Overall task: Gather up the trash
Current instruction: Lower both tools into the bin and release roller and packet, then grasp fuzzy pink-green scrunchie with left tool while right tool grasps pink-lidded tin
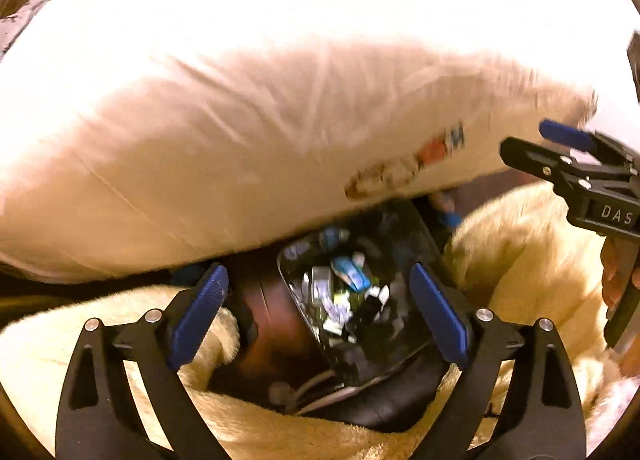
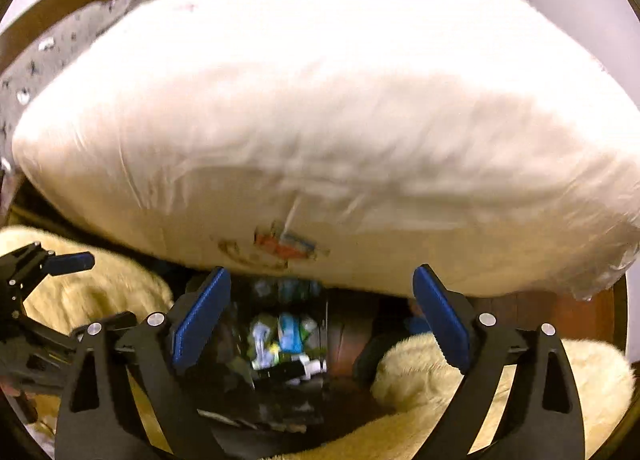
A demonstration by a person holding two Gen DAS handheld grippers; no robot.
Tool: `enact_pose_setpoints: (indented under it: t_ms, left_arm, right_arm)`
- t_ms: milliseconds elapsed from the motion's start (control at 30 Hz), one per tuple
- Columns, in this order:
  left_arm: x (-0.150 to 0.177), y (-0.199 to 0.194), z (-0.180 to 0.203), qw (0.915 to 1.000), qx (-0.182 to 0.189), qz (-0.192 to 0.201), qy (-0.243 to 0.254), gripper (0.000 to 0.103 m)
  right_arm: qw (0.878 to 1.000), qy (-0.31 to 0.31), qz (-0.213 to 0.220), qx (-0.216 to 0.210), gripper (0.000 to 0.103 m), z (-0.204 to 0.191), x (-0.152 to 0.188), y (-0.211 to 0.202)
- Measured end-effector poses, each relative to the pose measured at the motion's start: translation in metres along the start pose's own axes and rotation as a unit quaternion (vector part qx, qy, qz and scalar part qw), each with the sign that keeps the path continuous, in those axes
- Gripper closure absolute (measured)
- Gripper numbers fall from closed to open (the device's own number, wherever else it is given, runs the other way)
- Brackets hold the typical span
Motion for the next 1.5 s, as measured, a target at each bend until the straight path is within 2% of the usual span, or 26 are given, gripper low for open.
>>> enact_pose_setpoints:
  t_ms: [167,500,633,733,833,1000,1167,1367,1500]
  left_arm:
    - [-0.035,-0.034,-0.014,0.9982,-0.022,0.055,-0.003,0.01]
    - [-0.108,-0.059,-0.037,0.9931,-0.047,0.108,0.0,0.01]
    - [-0.136,-0.05,-0.038,0.9923,-0.047,0.115,-0.001,0.01]
    - [-0.165,-0.043,-0.039,0.991,-0.065,0.116,0.01,0.01]
    - [-0.198,-0.034,-0.038,0.9905,-0.066,0.119,0.015,0.01]
    - [-0.249,-0.014,-0.036,0.9916,-0.06,0.114,0.011,0.01]
    - [-0.292,0.004,-0.028,0.9915,-0.057,0.116,0.014,0.01]
    - [-0.33,0.032,-0.015,0.9923,-0.04,0.116,0.011,0.01]
    - [-0.353,0.045,-0.009,0.9921,-0.038,0.119,0.014,0.01]
  right_arm:
    - [0.999,0.001,0.044,0.02,0.009,0.017,-0.036,-0.022]
    - [0.994,-0.014,0.088,0.06,0.008,0.038,-0.106,-0.034]
    - [0.994,0.001,0.092,0.062,0.008,0.054,-0.14,-0.025]
    - [0.994,0.019,0.091,0.061,0.008,0.068,-0.175,-0.011]
    - [0.994,0.037,0.079,0.058,0.008,0.081,-0.216,0.013]
    - [0.993,0.06,0.071,0.066,0.008,0.095,-0.266,0.05]
    - [0.992,0.089,0.067,0.063,0.008,0.107,-0.302,0.083]
    - [0.992,0.108,0.051,0.048,0.008,0.107,-0.326,0.112]
    - [0.992,0.096,0.047,0.065,0.008,0.107,-0.335,0.123]
Point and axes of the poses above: each gripper's, at about its wrist camera, not at the fingertips, and y roughly the way its jaws point, z to its right, x to its underside, the point moved 10 cm from there along y, roughly the way its jaws point, and after that the axes turned 6 degrees about y, right-handed, at the moved point
